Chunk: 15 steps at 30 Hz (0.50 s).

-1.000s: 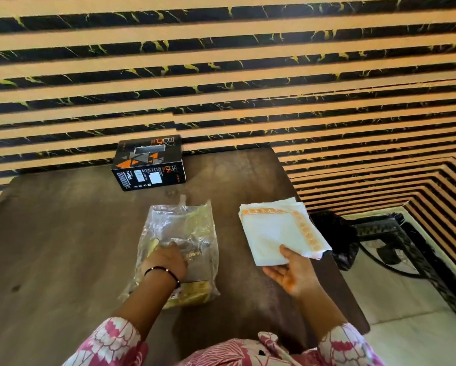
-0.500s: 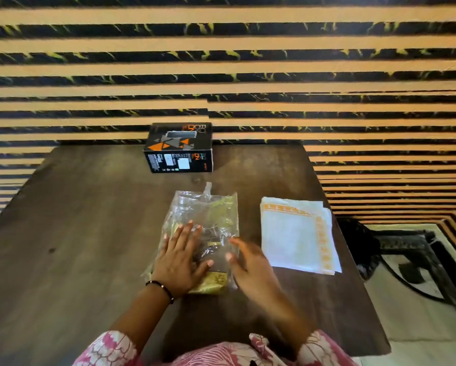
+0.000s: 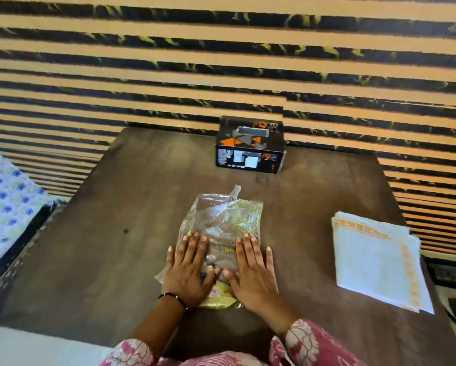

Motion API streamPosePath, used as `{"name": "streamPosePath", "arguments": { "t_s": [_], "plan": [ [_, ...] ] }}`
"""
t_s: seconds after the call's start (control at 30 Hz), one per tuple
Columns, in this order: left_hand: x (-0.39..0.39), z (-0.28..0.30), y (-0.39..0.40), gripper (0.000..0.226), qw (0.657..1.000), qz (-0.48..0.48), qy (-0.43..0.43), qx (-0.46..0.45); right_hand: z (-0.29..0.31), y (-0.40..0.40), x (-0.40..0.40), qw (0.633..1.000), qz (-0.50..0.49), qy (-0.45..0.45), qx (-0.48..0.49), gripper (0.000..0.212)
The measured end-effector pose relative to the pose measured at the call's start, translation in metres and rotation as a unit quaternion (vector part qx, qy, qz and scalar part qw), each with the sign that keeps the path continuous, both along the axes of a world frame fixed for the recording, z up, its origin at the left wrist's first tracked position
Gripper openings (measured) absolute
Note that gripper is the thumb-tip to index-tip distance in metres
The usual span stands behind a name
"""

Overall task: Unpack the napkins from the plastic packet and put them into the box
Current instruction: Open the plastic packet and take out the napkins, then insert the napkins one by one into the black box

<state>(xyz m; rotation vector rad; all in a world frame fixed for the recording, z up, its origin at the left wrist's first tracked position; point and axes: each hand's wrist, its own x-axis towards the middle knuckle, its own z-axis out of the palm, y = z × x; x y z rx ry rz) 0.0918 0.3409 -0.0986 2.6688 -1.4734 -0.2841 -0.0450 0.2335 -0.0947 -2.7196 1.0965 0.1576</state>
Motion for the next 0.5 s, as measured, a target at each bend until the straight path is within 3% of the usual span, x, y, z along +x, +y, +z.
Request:
{"name": "streamPosePath", "arguments": {
  "t_s": [0.2, 0.5],
  "plan": [
    [0.090, -0.003, 0.070, 0.074, 0.997, 0.075, 0.004, -0.014, -0.001, 0.055, 0.104, 0.998, 0.055, 0.002, 0.016, 0.075],
    [0.195, 0.000, 0.122, 0.090, 0.996, 0.085, -0.003, -0.018, 0.005, 0.109, 0.208, 0.996, 0.071, -0.046, 0.031, 0.078]
  ]
}}
